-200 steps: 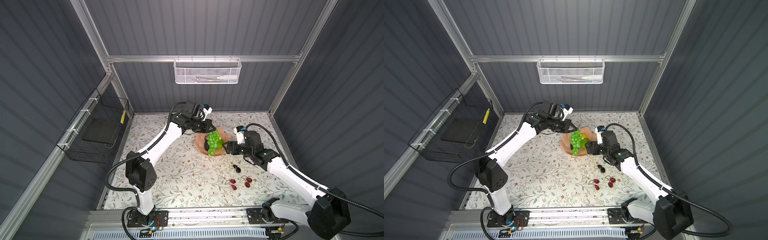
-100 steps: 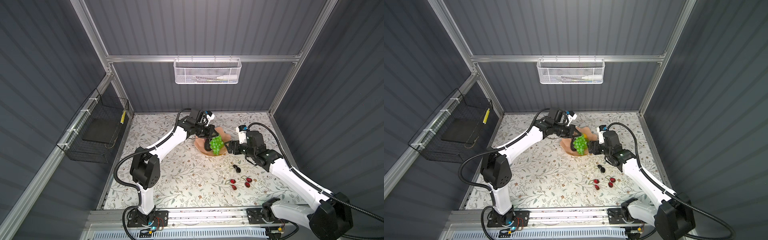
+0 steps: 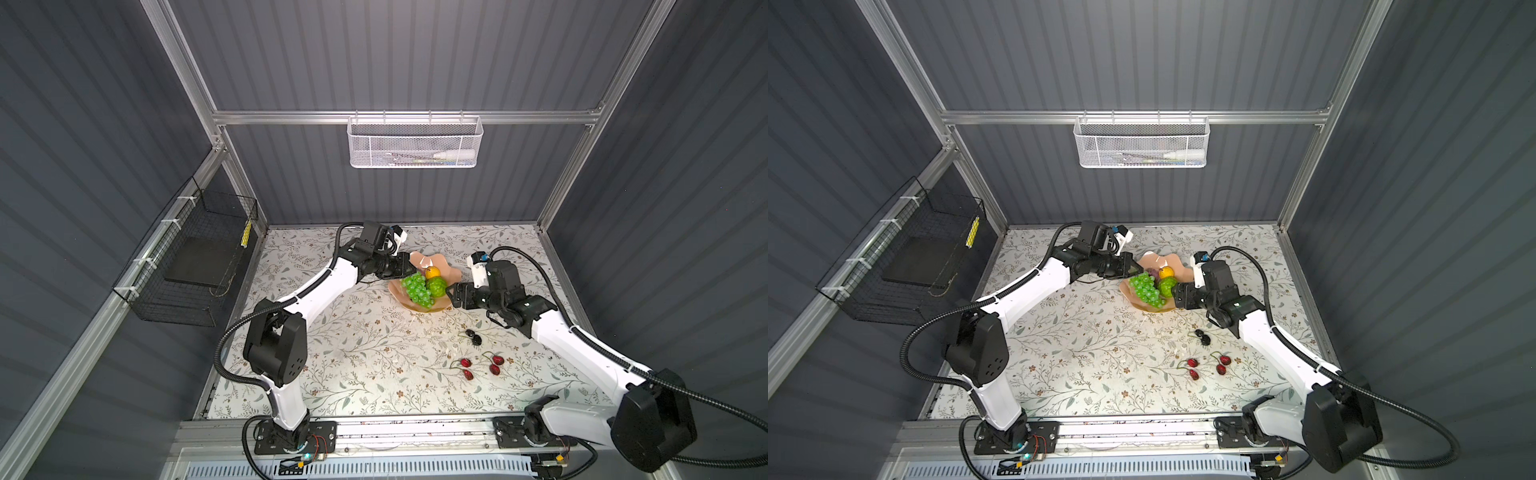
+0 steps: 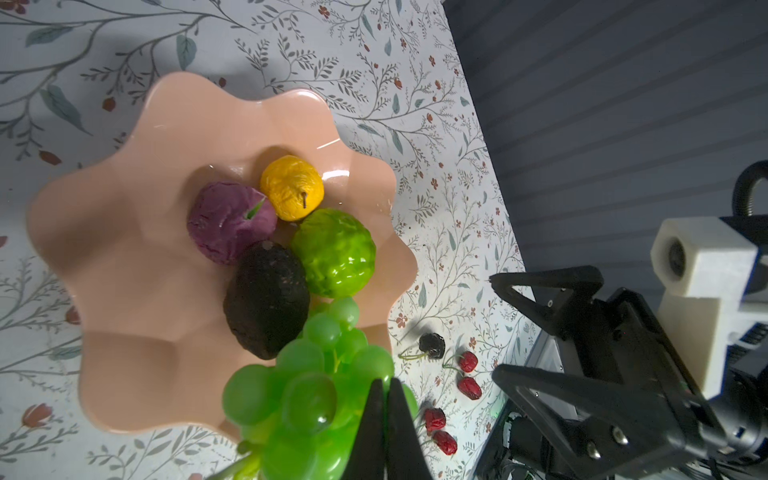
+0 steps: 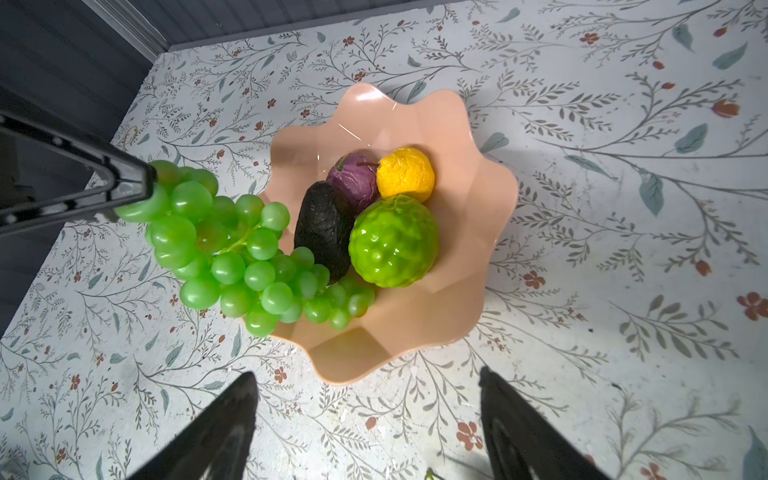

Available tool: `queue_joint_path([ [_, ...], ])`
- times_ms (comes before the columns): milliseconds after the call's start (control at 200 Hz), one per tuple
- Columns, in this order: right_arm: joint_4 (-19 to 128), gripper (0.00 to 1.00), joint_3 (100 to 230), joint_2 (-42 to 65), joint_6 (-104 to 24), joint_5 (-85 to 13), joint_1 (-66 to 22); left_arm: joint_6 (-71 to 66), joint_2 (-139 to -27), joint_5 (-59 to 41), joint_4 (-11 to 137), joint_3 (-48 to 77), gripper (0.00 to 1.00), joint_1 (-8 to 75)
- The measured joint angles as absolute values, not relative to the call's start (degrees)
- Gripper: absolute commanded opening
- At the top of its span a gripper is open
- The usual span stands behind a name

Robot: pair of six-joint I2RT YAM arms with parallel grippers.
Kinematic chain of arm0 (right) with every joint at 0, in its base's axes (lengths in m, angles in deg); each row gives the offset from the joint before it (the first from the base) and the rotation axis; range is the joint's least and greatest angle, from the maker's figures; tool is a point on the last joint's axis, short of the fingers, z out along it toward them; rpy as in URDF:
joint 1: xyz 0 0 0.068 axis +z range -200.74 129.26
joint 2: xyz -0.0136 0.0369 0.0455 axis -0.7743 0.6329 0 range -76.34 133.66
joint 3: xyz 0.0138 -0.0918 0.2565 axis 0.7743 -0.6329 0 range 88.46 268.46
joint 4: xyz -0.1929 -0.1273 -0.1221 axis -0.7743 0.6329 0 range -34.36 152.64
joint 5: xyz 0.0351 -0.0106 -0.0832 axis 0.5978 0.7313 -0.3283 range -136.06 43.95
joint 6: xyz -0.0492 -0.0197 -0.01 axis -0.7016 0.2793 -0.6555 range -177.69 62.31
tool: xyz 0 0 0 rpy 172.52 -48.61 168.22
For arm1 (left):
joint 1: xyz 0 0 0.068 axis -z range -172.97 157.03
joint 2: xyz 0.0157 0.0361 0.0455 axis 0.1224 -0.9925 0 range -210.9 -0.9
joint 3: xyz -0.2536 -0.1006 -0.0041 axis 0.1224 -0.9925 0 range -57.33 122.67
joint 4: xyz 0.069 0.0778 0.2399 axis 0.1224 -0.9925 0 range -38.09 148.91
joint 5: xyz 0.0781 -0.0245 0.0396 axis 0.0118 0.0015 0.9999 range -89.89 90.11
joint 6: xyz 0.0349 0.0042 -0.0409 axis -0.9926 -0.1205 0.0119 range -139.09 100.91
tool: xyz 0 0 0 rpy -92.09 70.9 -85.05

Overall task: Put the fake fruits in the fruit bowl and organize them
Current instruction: 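Lower the grapes into the bowl beside the avocado and open the left gripper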

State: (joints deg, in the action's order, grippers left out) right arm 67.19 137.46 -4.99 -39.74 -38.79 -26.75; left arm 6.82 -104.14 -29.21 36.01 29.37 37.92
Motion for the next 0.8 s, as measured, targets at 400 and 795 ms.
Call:
queue_joint_path([
  [400, 65.0, 0.81, 141.7, 4.7, -39.9, -34.8, -26.8, 6.4, -105.3, -29.0, 37.6, 27.3, 0.01, 34.9],
  [795, 62.3, 0.8, 143.7, 11.0, -39.7, -31.0, -26.2, 3.8, -115.8, -29.1, 37.9, 33.3, 0.09, 32.6],
])
